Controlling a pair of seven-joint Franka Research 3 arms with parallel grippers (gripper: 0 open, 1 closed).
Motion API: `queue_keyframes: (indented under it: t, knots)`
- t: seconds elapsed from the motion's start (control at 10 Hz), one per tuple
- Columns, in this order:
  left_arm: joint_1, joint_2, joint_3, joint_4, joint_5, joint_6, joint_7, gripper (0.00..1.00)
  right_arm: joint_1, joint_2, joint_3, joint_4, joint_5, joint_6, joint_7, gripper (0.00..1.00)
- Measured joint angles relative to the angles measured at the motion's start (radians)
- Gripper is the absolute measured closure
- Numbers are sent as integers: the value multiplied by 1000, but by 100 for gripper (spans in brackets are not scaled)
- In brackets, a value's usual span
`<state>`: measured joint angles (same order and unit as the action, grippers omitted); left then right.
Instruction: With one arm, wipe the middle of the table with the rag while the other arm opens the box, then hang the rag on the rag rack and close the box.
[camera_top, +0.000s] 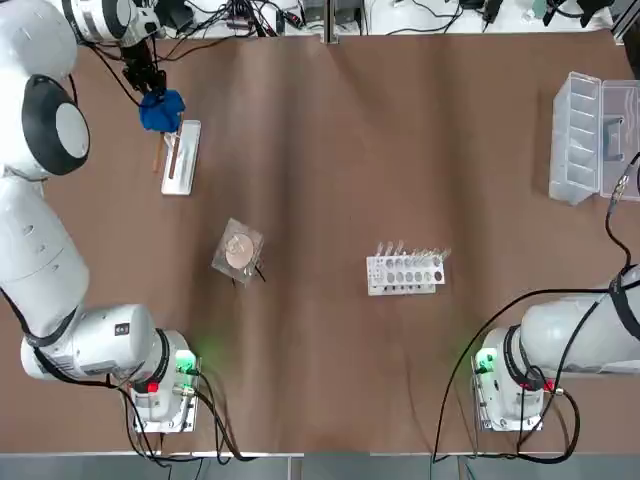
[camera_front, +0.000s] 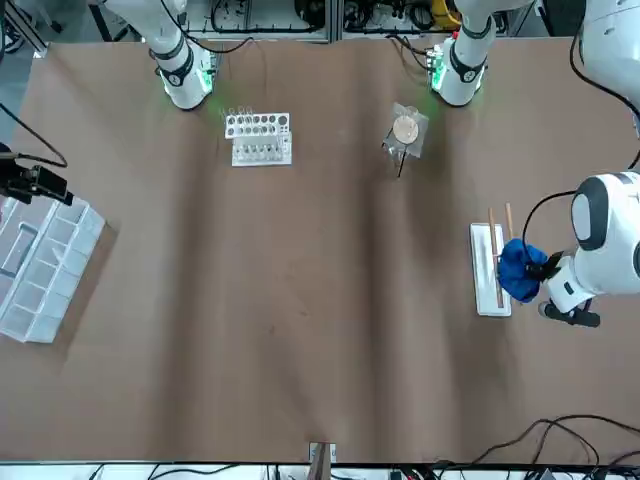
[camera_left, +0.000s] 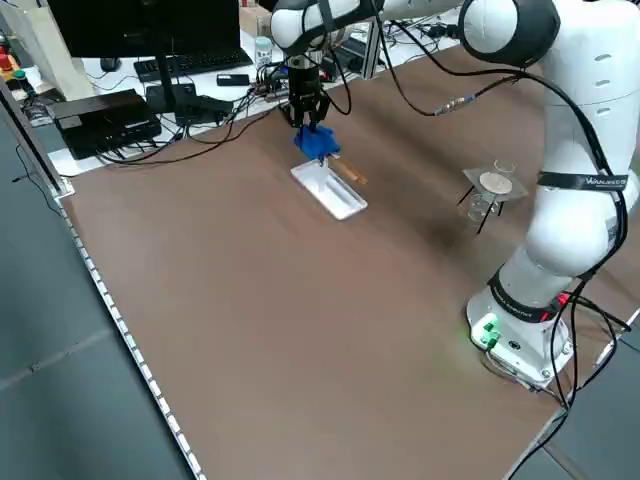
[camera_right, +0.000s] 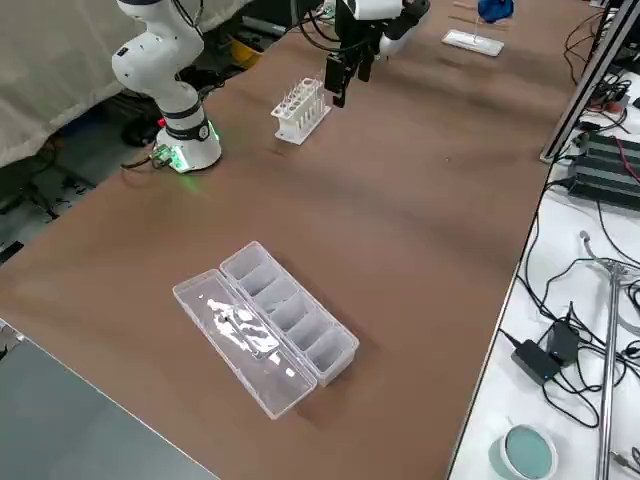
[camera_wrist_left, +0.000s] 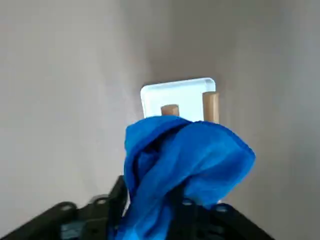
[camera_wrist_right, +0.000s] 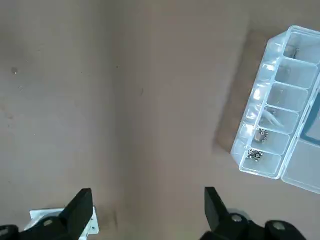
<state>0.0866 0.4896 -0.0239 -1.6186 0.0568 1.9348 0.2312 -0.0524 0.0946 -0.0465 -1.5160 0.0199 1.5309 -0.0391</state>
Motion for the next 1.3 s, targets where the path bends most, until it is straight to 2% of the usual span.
queue_keyframes:
  t: [0.2, 0.4, 0.6, 0.8, 1.0, 1.2, 1.3]
  knots:
    - [-13, 1, -2, 1, -3, 5, -6, 18, -13, 6, -5, 0, -1, 1, 1, 2]
    - [-14, 1, -3, 6, -3, 6, -9, 12, -87, 14, -10, 0, -2, 0, -22, 36]
    - [-14, 2, -3, 12, -3, 8, -9, 10, -184, 18, -14, 0, -2, 1, -177, 69]
    - [-14, -6, -22, 54, -6, 12, -18, 3, -318, 32, -17, -1, -1, 3, -291, 99]
    - [-15, -42, -53, 79, -6, 10, -57, 0, -497, 78, -20, -3, 10, 4, -384, 99]
    - [-15, -64, -72, 98, -6, 10, -93, 0, -695, 183, -23, -2, 87, 41, -553, 99]
    - [-15, -83, -74, 115, -6, 11, -115, 0, -788, 253, -24, 9, 131, 106, -670, 99]
